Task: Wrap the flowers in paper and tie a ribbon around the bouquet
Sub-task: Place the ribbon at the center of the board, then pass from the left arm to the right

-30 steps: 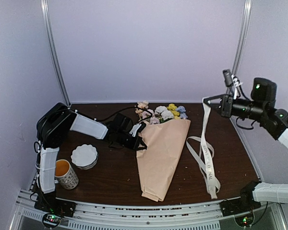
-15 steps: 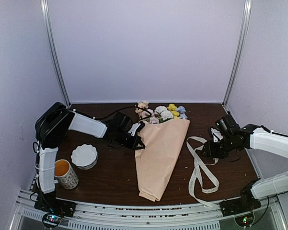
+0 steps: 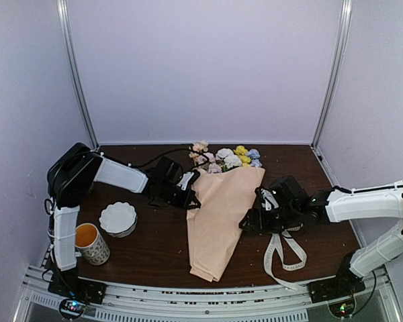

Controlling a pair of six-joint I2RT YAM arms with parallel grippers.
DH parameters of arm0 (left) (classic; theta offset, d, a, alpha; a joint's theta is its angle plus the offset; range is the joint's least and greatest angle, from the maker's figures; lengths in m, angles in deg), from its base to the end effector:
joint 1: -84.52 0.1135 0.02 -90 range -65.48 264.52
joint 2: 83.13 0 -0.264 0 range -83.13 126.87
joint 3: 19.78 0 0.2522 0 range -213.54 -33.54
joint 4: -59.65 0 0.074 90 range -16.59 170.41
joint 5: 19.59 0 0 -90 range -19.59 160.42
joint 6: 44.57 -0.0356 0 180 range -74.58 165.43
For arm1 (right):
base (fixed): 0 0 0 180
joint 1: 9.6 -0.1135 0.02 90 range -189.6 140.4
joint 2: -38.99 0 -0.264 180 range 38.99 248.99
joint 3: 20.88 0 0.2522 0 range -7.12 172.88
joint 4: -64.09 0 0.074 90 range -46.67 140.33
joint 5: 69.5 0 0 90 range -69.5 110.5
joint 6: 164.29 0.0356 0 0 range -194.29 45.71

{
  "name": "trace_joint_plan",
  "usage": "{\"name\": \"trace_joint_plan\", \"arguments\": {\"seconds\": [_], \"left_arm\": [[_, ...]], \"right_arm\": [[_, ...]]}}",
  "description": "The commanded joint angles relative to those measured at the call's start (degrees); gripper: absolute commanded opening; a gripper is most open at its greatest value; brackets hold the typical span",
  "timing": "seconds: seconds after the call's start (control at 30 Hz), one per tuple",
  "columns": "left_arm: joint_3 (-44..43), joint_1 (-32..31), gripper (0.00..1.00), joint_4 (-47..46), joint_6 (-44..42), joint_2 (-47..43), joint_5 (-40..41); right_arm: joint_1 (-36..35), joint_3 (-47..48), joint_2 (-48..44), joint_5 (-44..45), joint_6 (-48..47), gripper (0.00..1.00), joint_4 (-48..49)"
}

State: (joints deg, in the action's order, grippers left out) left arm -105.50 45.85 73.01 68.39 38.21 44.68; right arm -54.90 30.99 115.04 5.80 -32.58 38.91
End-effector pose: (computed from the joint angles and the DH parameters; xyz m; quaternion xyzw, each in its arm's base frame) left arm 0.3276 -0.2820 0.1121 0.2021 0.8939 -0.3541 0.1865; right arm 0.1744 0.1891 0.1841 -0.0735 0.9282 0.3241 0.1672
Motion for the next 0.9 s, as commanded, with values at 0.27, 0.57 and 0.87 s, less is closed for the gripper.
{"name": "trace_joint_plan", "arguments": {"seconds": [0.27, 0.57, 0.87], "left_arm": [[3.06, 0.62, 0.00, -0.38, 2.50, 1.35, 1.11], [3.62, 0.62, 0.00, -0.60, 2.70, 1.66, 1.08], [3.12, 0.61, 0.00, -0.39, 2.62, 0.41, 1.04]], "right_arm": [[-1.19, -5.76, 13.68, -3.44, 17.47, 0.80, 27.75], [-1.23, -3.86, 20.97, -5.69, 21.50, 0.67, 38.07], [-1.04, -0.78, 20.95, -7.19, 19.50, 0.00, 34.70]]}}
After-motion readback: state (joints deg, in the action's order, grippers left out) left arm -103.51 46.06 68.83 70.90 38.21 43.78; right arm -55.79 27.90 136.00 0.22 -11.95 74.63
